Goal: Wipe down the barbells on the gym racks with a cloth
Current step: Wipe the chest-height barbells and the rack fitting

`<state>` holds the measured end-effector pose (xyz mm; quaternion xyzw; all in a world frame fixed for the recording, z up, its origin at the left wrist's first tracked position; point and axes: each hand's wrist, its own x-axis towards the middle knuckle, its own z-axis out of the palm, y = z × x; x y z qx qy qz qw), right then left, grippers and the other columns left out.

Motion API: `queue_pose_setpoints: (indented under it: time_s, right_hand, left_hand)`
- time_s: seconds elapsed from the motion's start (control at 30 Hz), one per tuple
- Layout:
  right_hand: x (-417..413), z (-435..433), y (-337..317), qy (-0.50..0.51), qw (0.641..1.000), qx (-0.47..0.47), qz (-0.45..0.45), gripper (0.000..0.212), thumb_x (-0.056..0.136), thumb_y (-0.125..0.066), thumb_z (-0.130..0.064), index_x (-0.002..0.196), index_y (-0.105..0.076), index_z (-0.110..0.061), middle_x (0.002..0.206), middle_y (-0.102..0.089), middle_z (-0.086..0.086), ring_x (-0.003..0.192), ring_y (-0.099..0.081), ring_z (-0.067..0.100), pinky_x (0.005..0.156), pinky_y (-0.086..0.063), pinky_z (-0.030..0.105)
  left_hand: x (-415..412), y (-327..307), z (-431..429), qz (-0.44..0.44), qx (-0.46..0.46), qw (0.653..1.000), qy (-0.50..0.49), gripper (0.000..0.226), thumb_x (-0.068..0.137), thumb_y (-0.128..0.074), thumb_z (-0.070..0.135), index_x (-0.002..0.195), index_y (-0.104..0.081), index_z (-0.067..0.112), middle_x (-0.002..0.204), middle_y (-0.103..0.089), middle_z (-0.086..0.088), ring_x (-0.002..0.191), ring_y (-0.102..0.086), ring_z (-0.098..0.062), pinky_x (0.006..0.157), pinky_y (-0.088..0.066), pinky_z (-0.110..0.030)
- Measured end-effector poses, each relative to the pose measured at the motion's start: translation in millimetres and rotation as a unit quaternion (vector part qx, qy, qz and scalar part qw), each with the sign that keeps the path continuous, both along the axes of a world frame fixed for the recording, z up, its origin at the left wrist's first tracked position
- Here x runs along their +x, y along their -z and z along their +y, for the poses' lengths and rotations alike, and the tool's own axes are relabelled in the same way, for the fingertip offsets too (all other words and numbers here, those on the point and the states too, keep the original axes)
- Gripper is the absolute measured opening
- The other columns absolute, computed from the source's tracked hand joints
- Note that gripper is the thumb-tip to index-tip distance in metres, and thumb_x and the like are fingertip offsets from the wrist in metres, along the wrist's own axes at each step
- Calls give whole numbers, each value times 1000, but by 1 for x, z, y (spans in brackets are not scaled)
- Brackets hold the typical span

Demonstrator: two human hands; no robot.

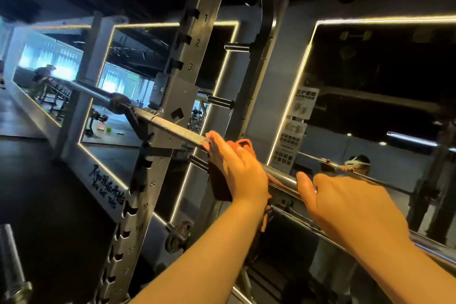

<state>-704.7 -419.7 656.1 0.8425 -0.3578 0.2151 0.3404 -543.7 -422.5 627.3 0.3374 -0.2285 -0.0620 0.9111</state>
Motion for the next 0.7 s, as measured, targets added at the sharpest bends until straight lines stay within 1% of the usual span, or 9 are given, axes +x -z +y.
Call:
queue_pose_setpoints:
  time_s: [0.07, 0.13, 0.2, 0.3, 0.33, 0.4, 0.47, 0.57, 0.7]
  right_hand:
    - [-1, 0, 1, -2, 1000, 28, -13, 22, 110, -34, -36, 123, -19, -30, 80, -49, -5, 72, -62, 13, 70, -59, 31]
    - [0, 2, -1, -9, 999, 34, -26, 15, 109, -28, -41, 118, -24, -29, 80, -50, -4, 72, -61, 13, 71, -57, 30]
    - [-1, 2, -5, 9, 999, 29, -14, 31, 106, -18, -50, 107, -39, -27, 79, -52, -4, 72, -57, 14, 70, -50, 30]
    - [0, 5, -4, -3, 1000, 12, 0, 16, 109, -25, -41, 122, -26, -31, 88, -54, -5, 77, -62, 14, 73, -56, 31]
    - [1, 3, -4, 4, 1000, 17, 5, 19, 109, -25, -40, 125, -23, -31, 88, -54, -5, 77, -63, 14, 73, -58, 32]
    - [0, -2, -6, 22, 998, 8, 51, 33, 107, -15, -47, 127, -29, -24, 85, -54, -4, 74, -63, 14, 71, -59, 33]
    - [1, -1, -7, 54, 995, -3, 85, 58, 99, 2, -56, 121, -39, -23, 83, -54, -5, 74, -63, 15, 71, -58, 34]
    - [-2, 4, -3, 22, 996, -10, 89, 38, 108, -22, -43, 135, -13, -19, 91, -47, -2, 82, -62, 18, 69, -57, 34]
    - [-4, 9, -4, 3, 999, -13, 48, 45, 109, -37, -33, 136, -4, -18, 88, -44, -2, 81, -62, 16, 70, -59, 32]
  left_hand:
    - [20, -5, -2, 24, -6, 999, -32, 60, 109, -37, 18, 161, -12, 35, 135, -38, 25, 120, -53, -3, 88, -51, -15]
    - [36, -7, -4, 67, -4, 997, -39, 59, 106, -44, 14, 156, -21, 36, 120, -41, 14, 99, -58, -7, 72, -50, -16]
    - [48, -10, -10, 152, -28, 987, -50, 47, 98, -56, 11, 137, -37, 28, 127, -39, -1, 106, -60, -20, 74, -55, -24]
    - [27, -18, -1, 238, -64, 968, -42, 30, 100, -61, 19, 123, -43, 25, 123, -39, 3, 103, -58, -14, 67, -56, -18]
    - [11, -16, 0, 223, -71, 972, -23, 31, 103, -57, 21, 128, -40, 28, 123, -39, 7, 100, -57, -6, 62, -53, -11]
    - [-31, -2, 4, 112, -64, 992, -2, 44, 108, -46, 24, 145, -26, 38, 147, -28, 11, 115, -44, 19, 83, -46, -2]
    - [-66, 17, 9, -33, -27, 999, -15, 52, 111, -36, 27, 155, -12, 39, 162, 2, 27, 128, -6, 36, 100, -18, 7]
    - [-64, 25, 2, -102, 3, 995, -24, 51, 111, -33, 24, 159, -18, 30, 160, 5, 30, 124, 10, 39, 96, -6, 11]
    - [-11, 9, -5, -59, 12, 997, -57, 45, 110, -36, 20, 154, -38, 15, 168, -4, 13, 139, -1, 27, 107, -20, 3]
